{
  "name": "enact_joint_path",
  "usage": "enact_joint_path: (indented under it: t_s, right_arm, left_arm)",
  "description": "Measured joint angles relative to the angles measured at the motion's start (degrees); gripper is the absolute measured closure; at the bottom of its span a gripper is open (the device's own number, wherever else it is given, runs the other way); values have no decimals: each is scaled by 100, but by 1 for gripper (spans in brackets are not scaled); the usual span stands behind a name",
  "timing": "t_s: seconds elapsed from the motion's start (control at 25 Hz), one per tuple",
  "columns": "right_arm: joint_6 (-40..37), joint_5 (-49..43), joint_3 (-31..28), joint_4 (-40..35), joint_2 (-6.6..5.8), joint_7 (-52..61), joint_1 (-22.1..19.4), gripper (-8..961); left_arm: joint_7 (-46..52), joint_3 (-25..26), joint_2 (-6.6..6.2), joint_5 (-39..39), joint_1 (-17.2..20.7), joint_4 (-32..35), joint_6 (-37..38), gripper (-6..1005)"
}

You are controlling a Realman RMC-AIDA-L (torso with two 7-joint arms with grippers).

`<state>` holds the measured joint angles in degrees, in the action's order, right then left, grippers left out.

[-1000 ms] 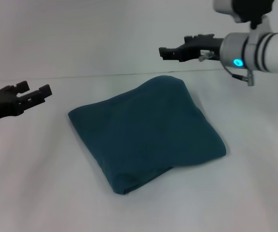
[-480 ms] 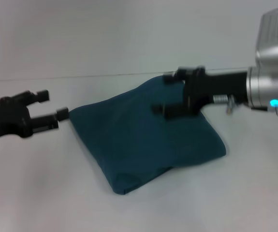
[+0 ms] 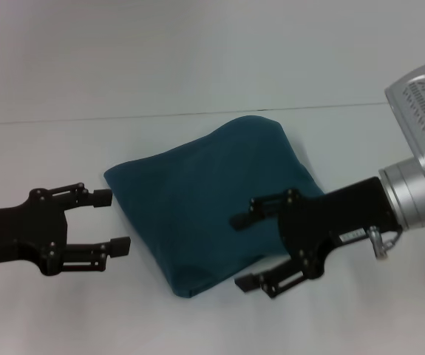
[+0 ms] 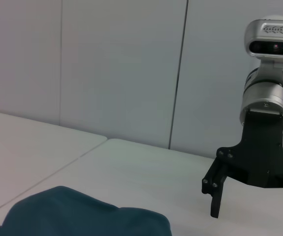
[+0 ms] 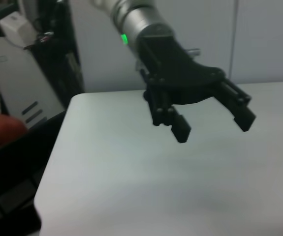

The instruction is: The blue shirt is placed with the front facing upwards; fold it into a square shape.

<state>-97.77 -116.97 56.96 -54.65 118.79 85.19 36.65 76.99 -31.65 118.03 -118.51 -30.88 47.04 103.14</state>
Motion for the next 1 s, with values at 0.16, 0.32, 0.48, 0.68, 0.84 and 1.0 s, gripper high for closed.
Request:
enact_joint_path:
  t_s: [0.16,0.32,0.48,0.68,0.84,1.0]
  right_arm:
    - [-175,-77,-52,-166,21,70,-48,22]
    - [-224,23,-164,-212,8,47,-91,22]
    - [-230,75,-372,-225,18,0,-110,22]
    - [-237,78,-492,-226,40,-7,-113,22]
    - [-236,78,-533,-219,45,-21,-120,22]
    - [-220,78,-575,-191,47,-39,-145,22]
  left_arm:
    - [4,1,0,-153,1,42,71,122]
    - [11,-38,0,-398,-38,59,72,122]
    - [65,-124,38,-430,-51,69,62,122]
    - [70,-131,68,-335,-62,70,77,122]
    - [69,-131,84,-296,-65,69,122,122]
    - [69,-122,88,-161,-67,69,289,123]
